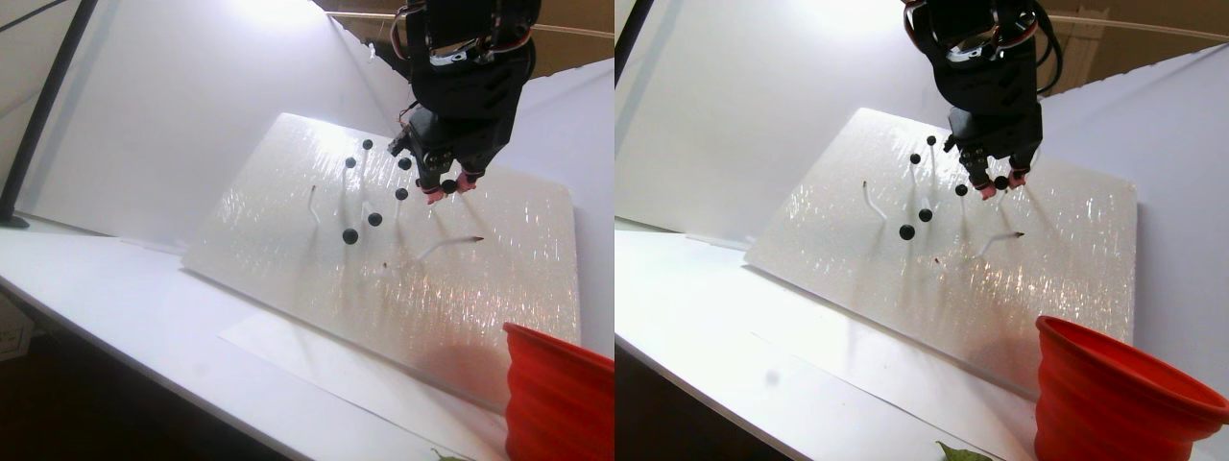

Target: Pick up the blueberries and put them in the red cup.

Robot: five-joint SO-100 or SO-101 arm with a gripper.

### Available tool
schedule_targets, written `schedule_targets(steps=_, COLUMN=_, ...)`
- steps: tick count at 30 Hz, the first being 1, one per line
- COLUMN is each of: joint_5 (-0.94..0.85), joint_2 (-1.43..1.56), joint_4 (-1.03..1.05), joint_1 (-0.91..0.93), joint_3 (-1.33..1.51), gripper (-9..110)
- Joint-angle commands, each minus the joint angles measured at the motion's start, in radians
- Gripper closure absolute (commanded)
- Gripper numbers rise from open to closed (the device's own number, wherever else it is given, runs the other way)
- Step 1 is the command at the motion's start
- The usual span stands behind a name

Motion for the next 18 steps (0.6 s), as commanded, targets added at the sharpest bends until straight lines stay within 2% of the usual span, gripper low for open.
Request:
schedule_targets(steps=1, joint_5=-0.014, joint_2=0.144, joint_4=-0.029, joint_1=0.078, joint_3=-0.008, gripper=89)
schedule_targets(steps=18, joint_5=-0.04, joint_2=0.202, joint_4=-0.009, joint_1=0.196, joint_3=0.077, gripper=89)
